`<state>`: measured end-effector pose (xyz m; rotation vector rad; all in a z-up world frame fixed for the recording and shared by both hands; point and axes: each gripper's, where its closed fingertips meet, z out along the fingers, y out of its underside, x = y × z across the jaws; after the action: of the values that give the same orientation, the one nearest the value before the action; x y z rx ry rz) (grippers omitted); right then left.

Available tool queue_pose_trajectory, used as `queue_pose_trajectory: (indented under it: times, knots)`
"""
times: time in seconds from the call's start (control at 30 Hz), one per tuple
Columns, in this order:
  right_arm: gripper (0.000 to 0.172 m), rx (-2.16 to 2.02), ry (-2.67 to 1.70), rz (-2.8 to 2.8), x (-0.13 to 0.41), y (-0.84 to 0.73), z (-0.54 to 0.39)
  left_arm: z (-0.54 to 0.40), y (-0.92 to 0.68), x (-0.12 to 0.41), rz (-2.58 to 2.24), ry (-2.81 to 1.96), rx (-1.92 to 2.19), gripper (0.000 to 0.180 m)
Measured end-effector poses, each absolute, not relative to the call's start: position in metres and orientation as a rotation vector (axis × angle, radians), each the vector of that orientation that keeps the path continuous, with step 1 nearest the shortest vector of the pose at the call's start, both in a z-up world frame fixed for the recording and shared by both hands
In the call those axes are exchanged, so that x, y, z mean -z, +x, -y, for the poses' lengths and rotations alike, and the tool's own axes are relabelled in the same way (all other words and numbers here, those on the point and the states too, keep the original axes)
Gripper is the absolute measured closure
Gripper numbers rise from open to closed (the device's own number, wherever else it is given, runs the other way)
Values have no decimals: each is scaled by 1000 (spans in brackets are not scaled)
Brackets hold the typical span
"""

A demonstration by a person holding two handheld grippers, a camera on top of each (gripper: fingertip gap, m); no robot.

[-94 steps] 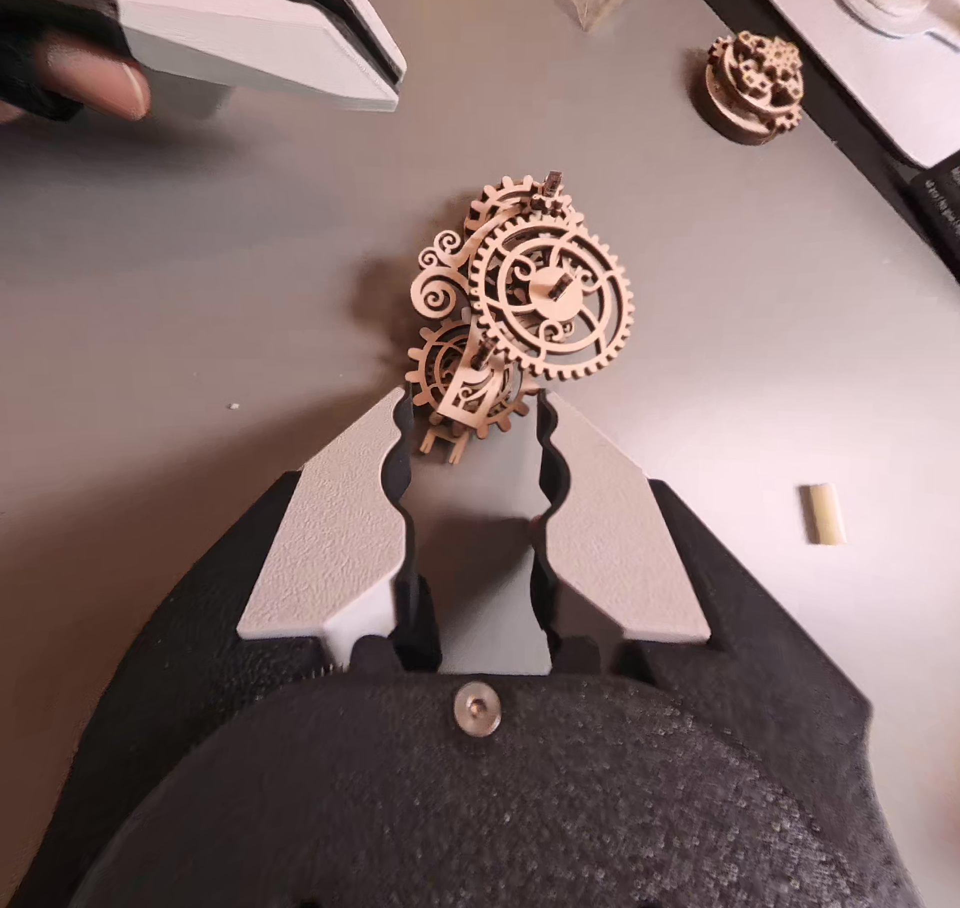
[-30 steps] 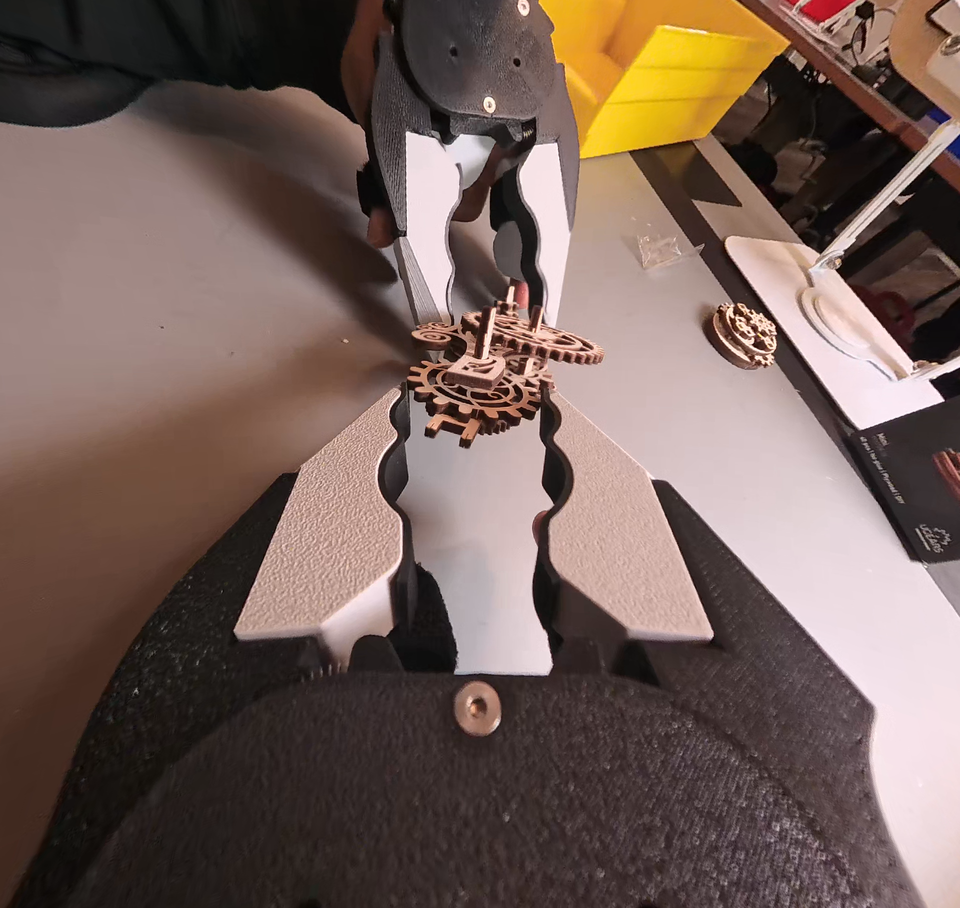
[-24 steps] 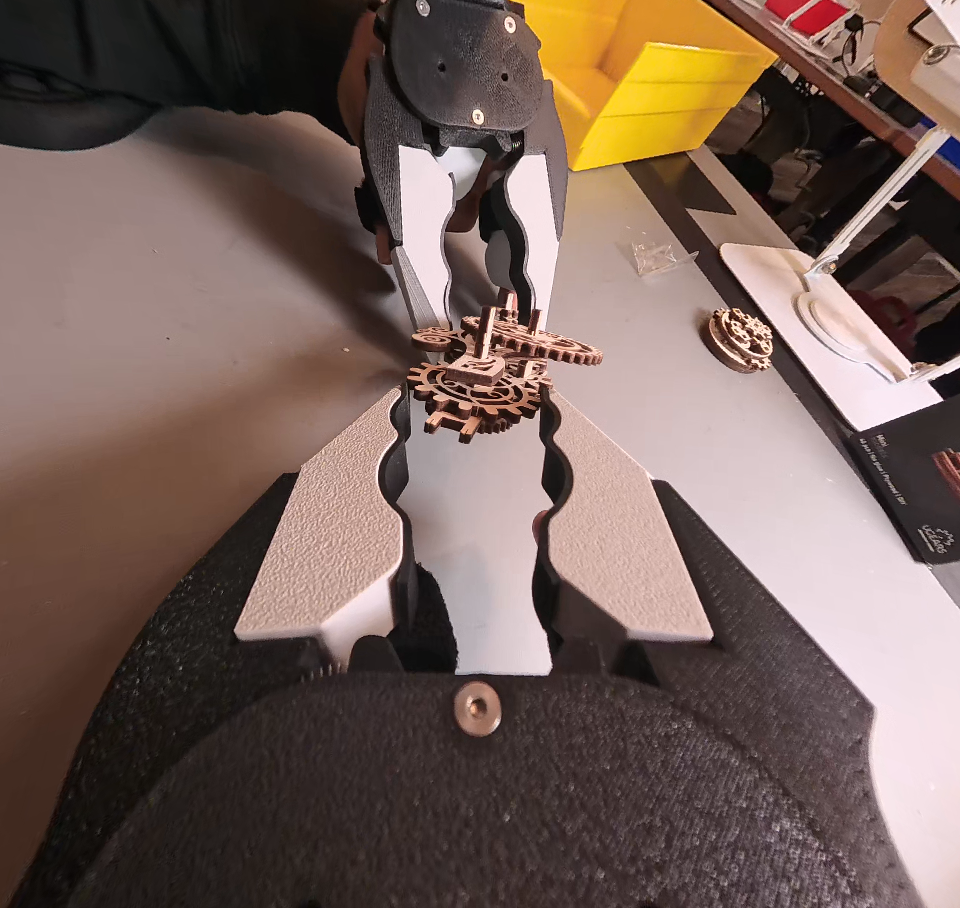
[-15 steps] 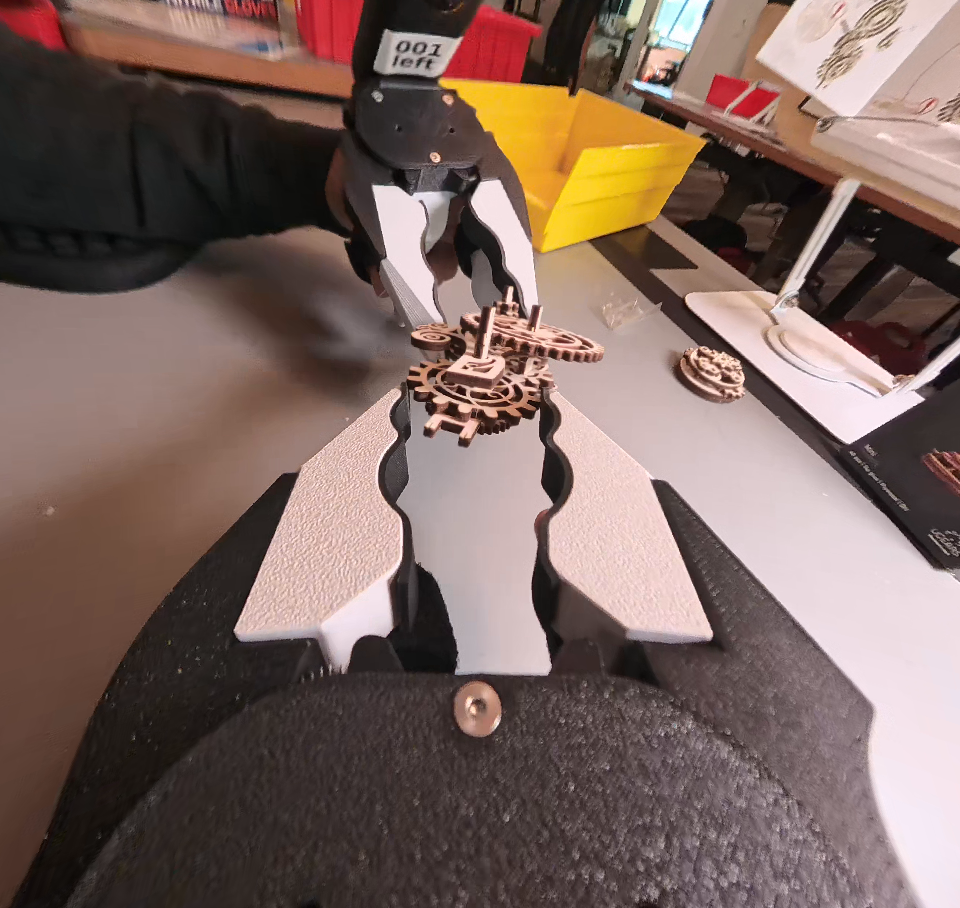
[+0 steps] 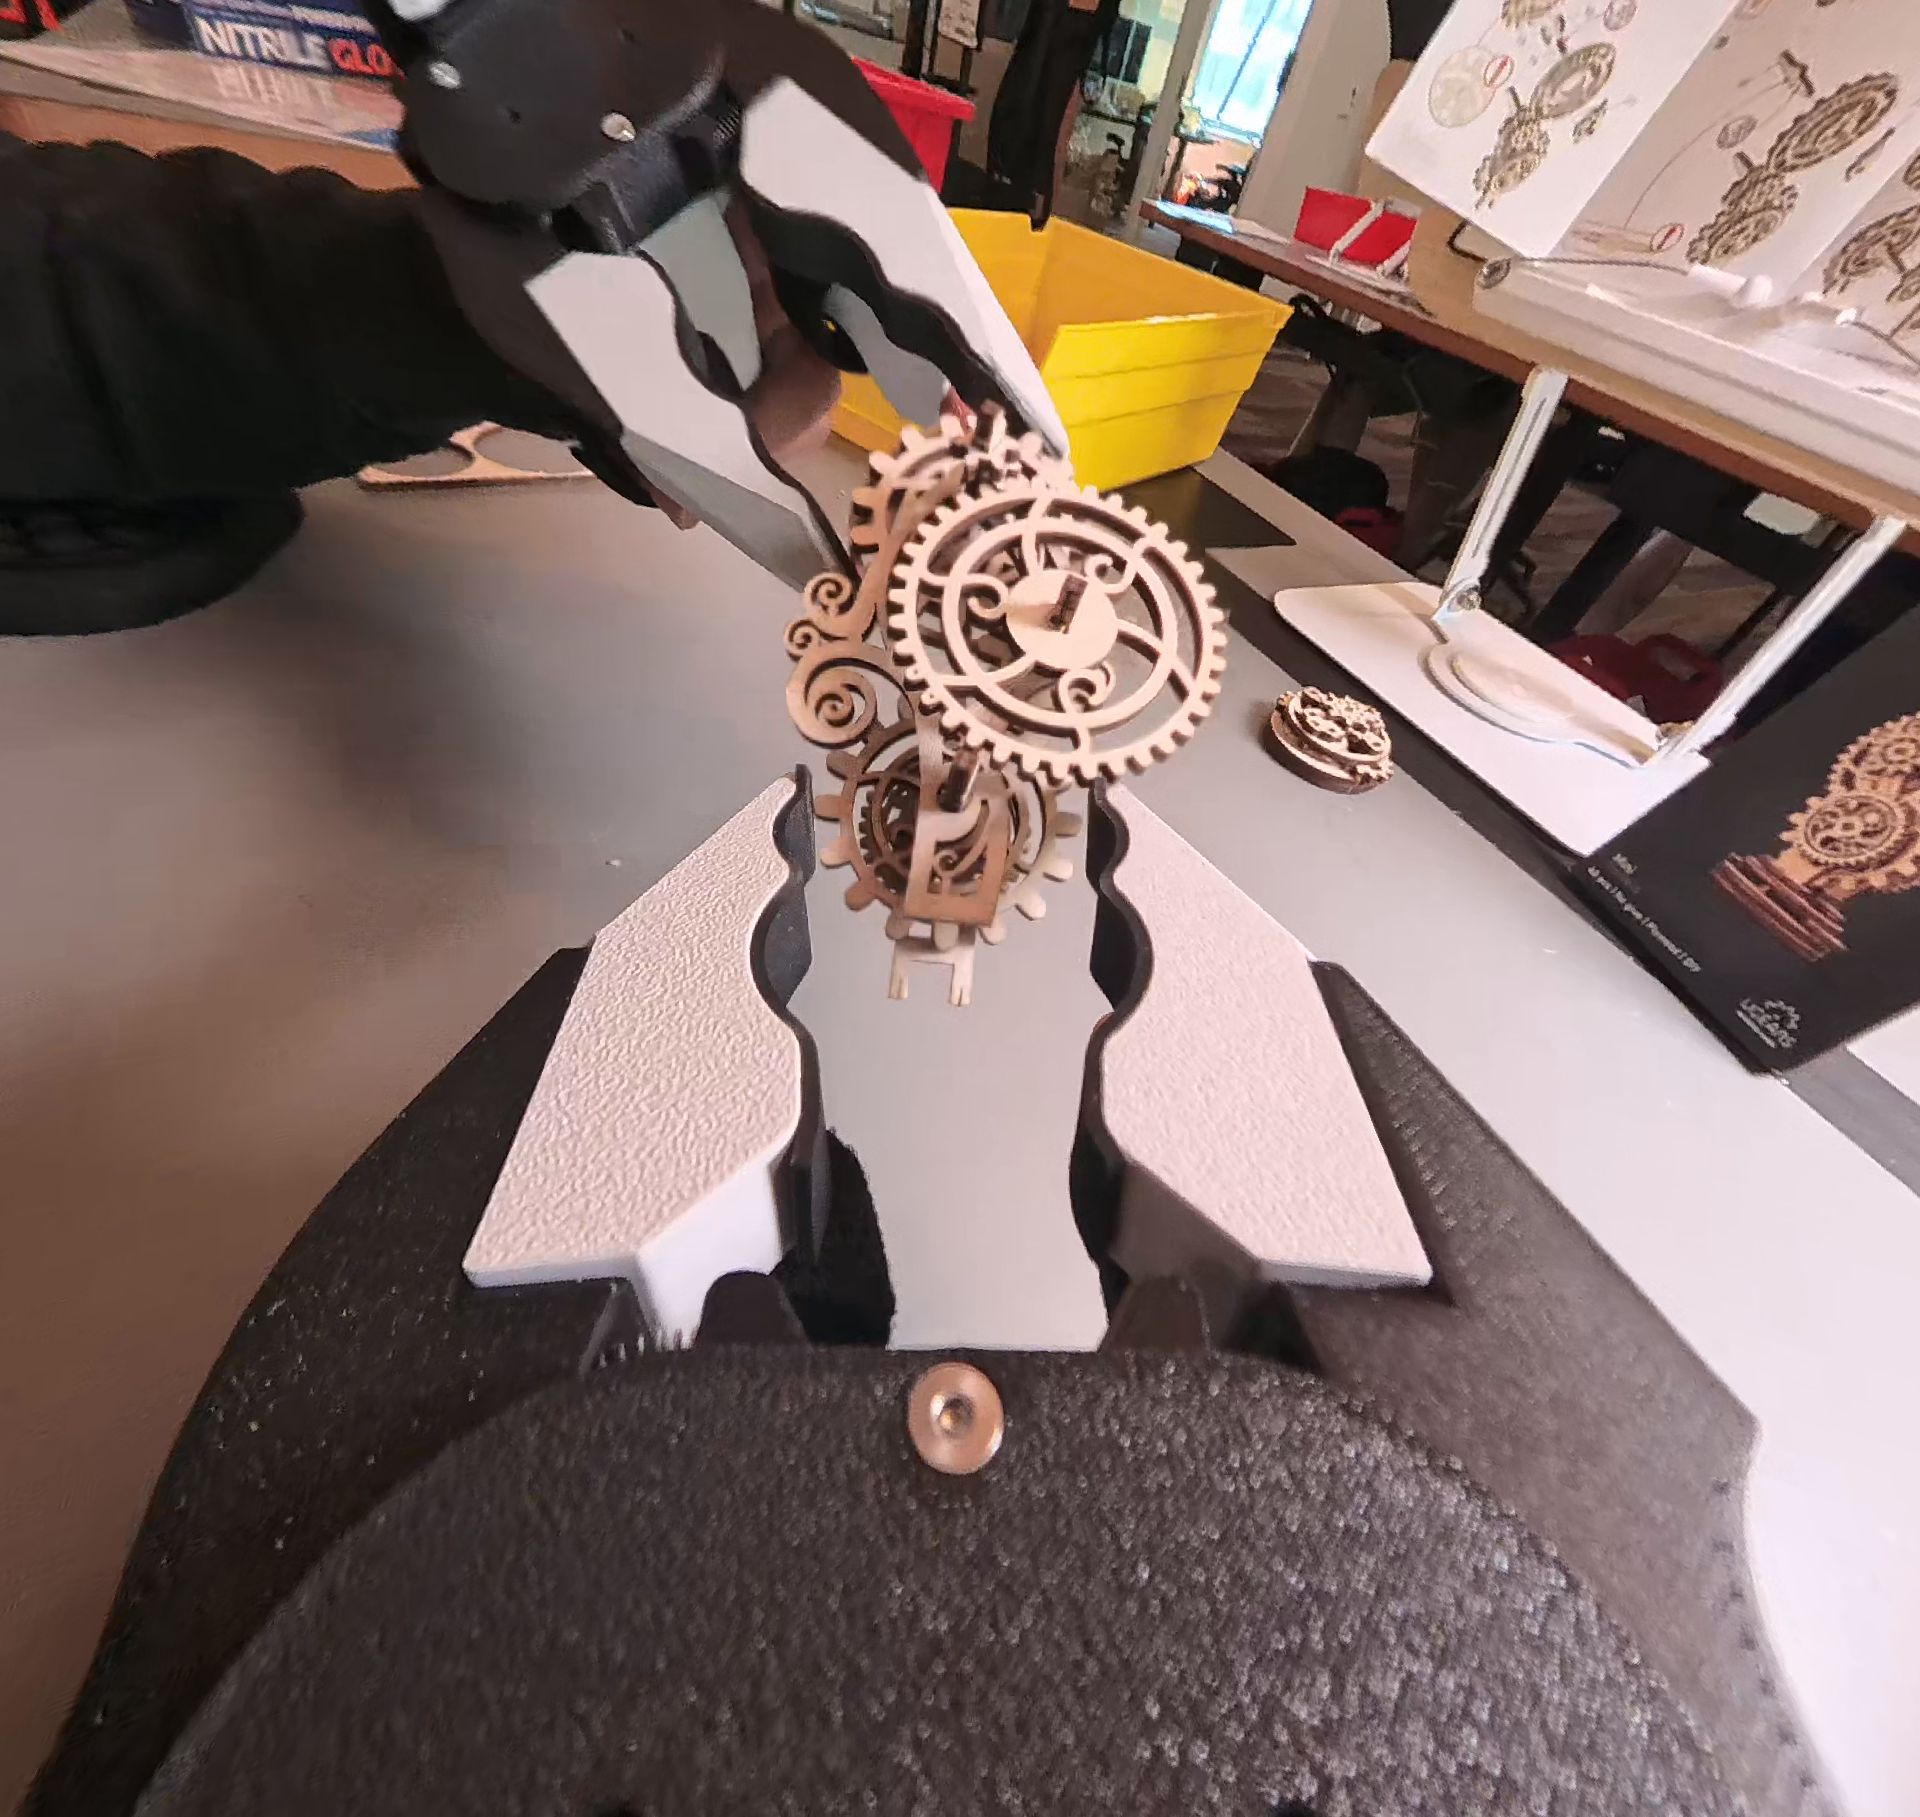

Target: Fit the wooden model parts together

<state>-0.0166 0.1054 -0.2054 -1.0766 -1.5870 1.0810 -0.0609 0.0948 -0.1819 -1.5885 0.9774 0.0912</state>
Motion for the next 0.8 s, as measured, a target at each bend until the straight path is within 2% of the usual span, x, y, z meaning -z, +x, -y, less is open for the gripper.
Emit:
queue_pose_trajectory:
  times: [0.2,0.37,0.47,0.63,0.7,0.8]
  knots:
    - [122,-1054,-1086,1570,207,-18,-109,-96,-60,177,-973,-1547,-139,132]
    - [122,-1031,-1006,1484,189,-15,-111,-99,-62,164,-817,-1540,-4,130]
    - [123,-1019,-951,1427,175,-11,-110,-98,-60,154,-714,-1546,154,125]
    - [138,-909,-862,1359,159,-6,-112,-84,-49,141,-557,-1541,686,117]
    - [141,-881,-871,1388,166,-9,-112,-90,-50,150,-443,-1609,852,119]
    - [145,-855,-919,1451,185,-15,-115,-100,-55,172,-377,-1679,885,121]
